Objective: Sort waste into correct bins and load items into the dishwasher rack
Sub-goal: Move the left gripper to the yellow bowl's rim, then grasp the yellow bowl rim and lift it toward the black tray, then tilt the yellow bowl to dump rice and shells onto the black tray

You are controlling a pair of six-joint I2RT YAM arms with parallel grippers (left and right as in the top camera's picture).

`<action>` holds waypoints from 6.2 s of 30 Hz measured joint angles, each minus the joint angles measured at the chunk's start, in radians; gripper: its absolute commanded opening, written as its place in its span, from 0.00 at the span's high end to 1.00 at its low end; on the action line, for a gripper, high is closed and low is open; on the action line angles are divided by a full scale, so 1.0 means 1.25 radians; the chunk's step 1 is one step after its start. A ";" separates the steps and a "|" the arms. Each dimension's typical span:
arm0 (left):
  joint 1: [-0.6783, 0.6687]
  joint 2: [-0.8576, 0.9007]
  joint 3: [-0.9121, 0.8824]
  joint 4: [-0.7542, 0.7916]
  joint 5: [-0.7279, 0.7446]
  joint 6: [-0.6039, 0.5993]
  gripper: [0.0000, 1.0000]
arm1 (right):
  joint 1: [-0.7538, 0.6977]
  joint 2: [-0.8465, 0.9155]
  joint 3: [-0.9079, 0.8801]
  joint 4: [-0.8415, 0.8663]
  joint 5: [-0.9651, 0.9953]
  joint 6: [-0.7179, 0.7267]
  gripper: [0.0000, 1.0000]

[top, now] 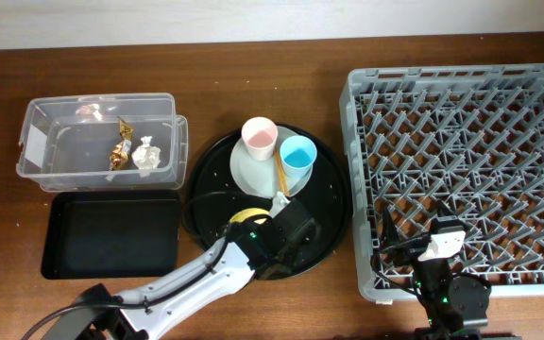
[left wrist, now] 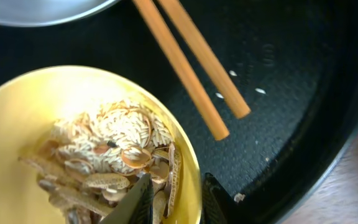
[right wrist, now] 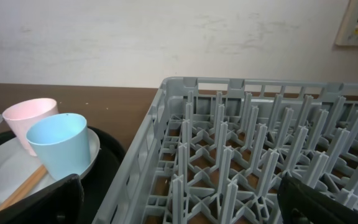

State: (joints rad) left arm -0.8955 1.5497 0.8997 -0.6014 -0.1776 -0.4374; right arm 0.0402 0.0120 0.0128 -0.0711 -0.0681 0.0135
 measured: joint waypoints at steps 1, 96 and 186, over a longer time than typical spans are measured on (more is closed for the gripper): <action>0.000 0.000 0.000 -0.003 -0.005 0.001 0.75 | 0.000 0.000 0.000 0.000 0.000 0.000 0.02; 0.027 -0.124 0.109 -0.117 -0.035 0.003 1.00 | 0.000 0.000 0.000 0.000 0.000 0.000 0.02; 1.406 -0.041 -0.110 -0.146 1.361 0.577 0.99 | 0.000 0.000 0.000 0.000 0.000 0.001 0.02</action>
State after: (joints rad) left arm 0.8616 1.4982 0.7624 -0.7845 1.5238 0.2836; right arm 0.0402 0.0120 0.0128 -0.0711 -0.0681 0.0143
